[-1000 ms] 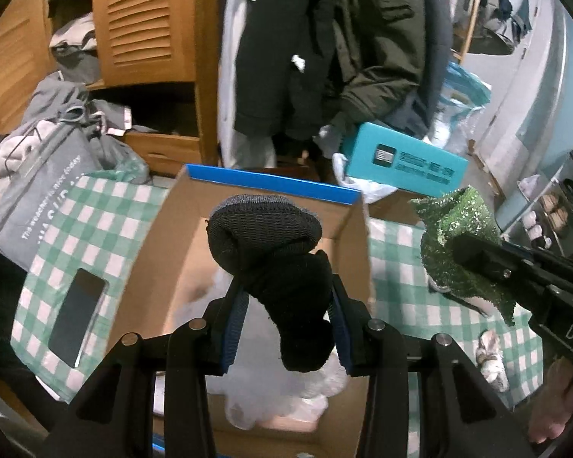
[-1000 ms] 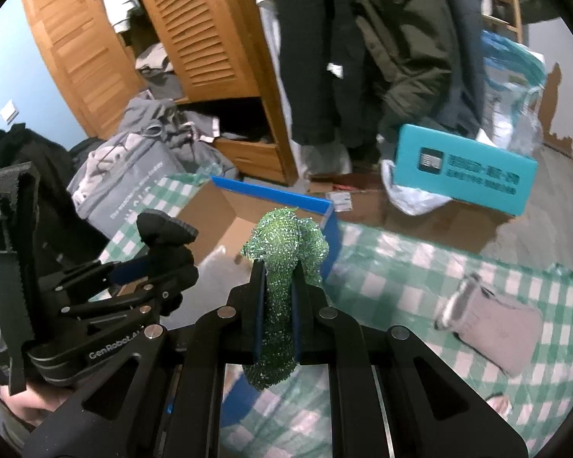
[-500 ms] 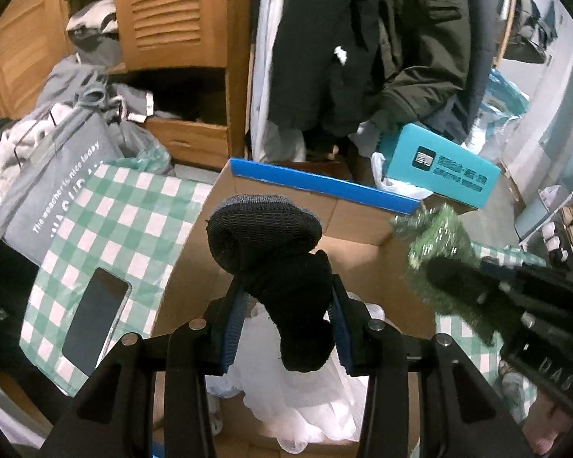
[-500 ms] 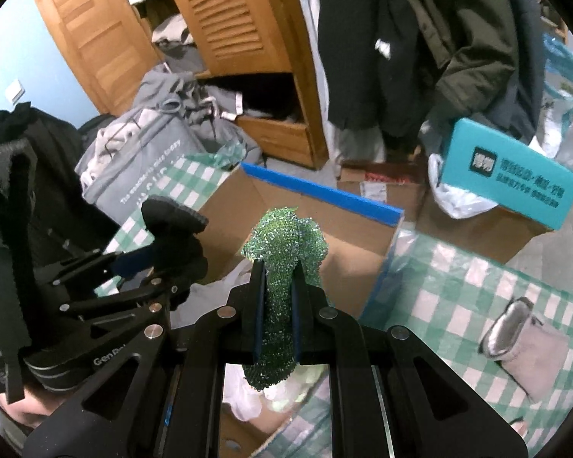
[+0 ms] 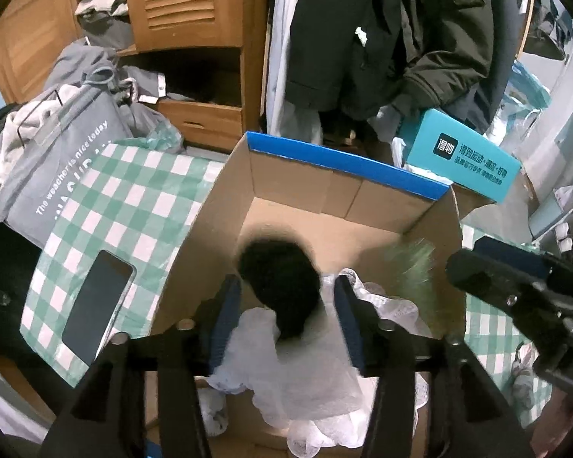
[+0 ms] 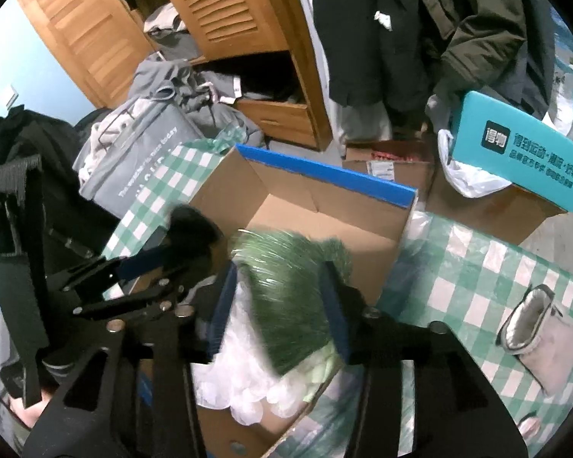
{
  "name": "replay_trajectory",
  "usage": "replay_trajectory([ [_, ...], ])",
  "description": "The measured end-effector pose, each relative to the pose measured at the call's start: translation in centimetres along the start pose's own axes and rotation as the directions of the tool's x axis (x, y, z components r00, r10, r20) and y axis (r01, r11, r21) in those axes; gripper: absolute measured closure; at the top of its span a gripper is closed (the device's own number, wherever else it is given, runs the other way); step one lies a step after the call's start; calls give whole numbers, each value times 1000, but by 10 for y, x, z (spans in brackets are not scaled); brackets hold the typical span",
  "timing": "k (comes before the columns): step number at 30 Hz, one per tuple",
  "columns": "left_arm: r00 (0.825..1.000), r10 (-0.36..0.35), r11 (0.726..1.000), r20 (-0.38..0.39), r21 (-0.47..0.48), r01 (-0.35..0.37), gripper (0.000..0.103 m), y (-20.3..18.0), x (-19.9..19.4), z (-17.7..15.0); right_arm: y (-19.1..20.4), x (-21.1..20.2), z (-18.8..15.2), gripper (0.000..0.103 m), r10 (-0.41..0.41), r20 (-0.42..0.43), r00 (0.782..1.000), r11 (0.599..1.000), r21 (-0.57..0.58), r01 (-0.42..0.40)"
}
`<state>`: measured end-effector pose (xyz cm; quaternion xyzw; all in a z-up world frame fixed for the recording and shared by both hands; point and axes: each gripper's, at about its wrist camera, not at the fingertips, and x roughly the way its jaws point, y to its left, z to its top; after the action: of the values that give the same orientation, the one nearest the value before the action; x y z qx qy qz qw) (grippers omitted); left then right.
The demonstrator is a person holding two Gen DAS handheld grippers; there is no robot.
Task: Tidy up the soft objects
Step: 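Lower both items into the shoebox and open both tools, then withdraw both tools from the shoebox toward the crumpled white bundle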
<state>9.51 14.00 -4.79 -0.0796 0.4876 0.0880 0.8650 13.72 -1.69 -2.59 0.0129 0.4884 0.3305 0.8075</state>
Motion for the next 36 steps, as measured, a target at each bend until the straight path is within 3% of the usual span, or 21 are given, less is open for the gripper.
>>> replay_trajectory([
  [4, 999, 19, 1000, 44, 23, -20, 35, -5, -11, 0, -3, -8, 1, 51, -15, 16, 1000, 1000, 9, 15],
  [6, 998, 11, 1000, 57, 28, -13, 35, -7, -16, 0, -7, -16, 1, 45, -18, 34, 999, 1000, 20, 17],
  [23, 992, -96, 991, 78, 106, 87, 34, -47, -44, -15, -41, -63, -19, 44, -120, 87, 989, 991, 76, 114],
  [36, 985, -160, 971, 65, 191, 145, 33, -91, -54, -30, -77, -95, -56, 43, -214, 80, 973, 970, 133, 203],
])
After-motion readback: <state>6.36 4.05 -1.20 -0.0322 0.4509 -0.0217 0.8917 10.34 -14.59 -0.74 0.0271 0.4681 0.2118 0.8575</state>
